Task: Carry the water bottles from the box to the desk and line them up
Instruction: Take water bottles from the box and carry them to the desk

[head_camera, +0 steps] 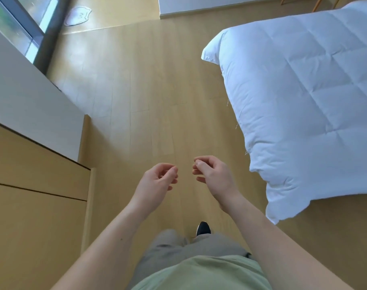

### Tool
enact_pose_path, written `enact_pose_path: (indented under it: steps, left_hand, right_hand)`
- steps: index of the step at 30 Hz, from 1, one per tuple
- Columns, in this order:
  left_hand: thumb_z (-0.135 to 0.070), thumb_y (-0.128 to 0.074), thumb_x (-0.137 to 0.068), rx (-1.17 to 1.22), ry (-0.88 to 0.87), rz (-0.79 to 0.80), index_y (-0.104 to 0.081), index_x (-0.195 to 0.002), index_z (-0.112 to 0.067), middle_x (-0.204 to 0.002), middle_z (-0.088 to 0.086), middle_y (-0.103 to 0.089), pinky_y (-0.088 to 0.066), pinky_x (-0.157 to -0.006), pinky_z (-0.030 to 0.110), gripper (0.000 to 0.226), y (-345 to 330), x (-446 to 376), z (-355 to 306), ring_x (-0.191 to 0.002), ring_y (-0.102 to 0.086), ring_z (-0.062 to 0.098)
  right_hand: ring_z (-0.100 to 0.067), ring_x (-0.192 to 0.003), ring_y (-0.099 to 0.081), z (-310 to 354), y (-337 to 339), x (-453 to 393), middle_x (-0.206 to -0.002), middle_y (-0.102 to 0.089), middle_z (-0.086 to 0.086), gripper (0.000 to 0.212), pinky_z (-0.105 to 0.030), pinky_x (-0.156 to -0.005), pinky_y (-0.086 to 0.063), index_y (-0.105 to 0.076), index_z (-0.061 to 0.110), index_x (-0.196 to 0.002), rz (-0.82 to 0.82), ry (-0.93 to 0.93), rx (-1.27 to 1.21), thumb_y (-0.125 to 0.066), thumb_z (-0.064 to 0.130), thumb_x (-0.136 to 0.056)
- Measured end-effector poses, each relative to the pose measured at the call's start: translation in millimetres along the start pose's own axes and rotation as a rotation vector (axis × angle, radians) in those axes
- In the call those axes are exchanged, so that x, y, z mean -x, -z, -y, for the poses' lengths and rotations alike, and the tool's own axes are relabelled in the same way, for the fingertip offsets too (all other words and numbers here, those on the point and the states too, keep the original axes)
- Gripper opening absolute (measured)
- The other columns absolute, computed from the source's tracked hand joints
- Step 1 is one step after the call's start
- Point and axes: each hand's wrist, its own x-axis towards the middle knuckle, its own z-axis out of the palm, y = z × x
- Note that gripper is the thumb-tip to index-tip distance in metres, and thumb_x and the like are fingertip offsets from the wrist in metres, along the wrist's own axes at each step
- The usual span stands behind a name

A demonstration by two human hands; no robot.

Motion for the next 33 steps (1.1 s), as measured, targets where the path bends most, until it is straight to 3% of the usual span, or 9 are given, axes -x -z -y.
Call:
enact_pose_path:
  steps: [33]
  left_hand:
    - [-0.038, -0.06, -0.101, -0.065, -0.062, 0.211, -0.071, -0.104, -0.031, -0.093, -0.018, -0.075, -0.06, -0.082, 0.032, 0.013, 34, -466, -197, -0.088, -0.073, 0.003]
  right_hand:
    - [-0.009, -0.09, -0.072, 207, -17, -414, -0.096, -0.074, 0.002, 0.016, -0.031, -0.085, -0.061, -0.071, 0.018, -0.106, -0.19, -0.026, -0.061, -0.057, 0.025, -0.101]
